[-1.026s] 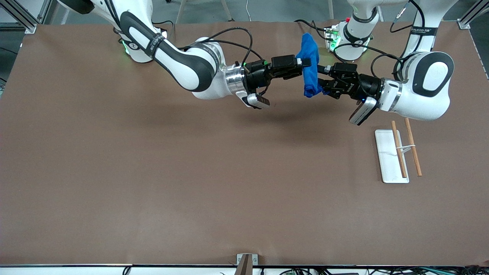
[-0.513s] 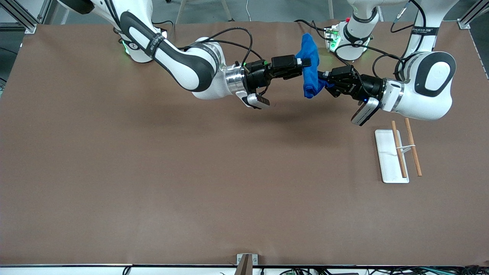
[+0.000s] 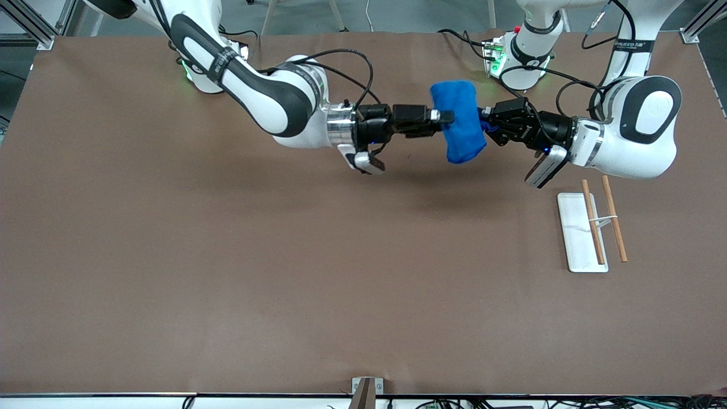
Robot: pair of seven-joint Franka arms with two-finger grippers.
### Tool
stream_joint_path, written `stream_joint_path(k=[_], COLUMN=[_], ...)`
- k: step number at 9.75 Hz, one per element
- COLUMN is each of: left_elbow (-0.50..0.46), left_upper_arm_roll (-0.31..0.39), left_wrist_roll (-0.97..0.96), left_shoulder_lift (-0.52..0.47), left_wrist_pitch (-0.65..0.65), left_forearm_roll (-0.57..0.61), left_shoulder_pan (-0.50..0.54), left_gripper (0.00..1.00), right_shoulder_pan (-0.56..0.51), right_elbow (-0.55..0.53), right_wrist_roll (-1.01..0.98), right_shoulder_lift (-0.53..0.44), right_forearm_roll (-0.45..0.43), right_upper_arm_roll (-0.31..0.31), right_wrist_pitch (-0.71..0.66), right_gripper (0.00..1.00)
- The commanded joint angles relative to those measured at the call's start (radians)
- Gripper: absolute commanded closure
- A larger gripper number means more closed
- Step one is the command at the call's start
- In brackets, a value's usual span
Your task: Right arm passes towel to left arm to hang
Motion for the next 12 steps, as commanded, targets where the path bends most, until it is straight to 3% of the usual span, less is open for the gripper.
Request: stream_joint_path(k=[1,2,4,6,10,12], left_elbow=[0.01,0.055,0.084,0.159,0.34,0.435], left_upper_arm_roll=[0.008,0.008,0.032,0.061,0.195,0.238], left_wrist_roll=[0.003,-0.023,-0.048,-0.078,-0.11,-0.118], left_shoulder_lift=[0.014,0.025,0.025,0.036,0.098,0.161], left_wrist_pitch=[0.021,0.02,0.021,0.026,0.029,0.047], left_forearm_roll=[0.061,0.125,0.179,0.328,0.587,0.724], left_shoulder_pan=[0.0,0.002,0.0,0.0,-0.014,-0.014], left_gripper=[1.0,1.0,1.0,1.0,1.0,1.0], right_shoulder_pan=[-0.087,-0.099,-0.106,-0.104,-0.098,-0.099], right_elbow=[-0.083,-0.103,-0.143,-0.171,-0.292,-0.294], right_wrist_roll=[0.0,0.0,0.0,0.0,0.006,0.001], right_shoulder_lift=[-0.058,-0.075,-0.075,-0.075,-0.144,-0.16], right_forearm_roll=[-0.099,-0.183,-0.448,-0.626,-0.901,-1.144], right_upper_arm_roll=[0.001,-0.02,-0.136,-0.236,-0.458,-0.589], right_wrist_pitch=[0.071,0.119,0.119,0.113,0.136,0.122], right_gripper=[0.0,0.0,0.0,0.0,0.0,0.0])
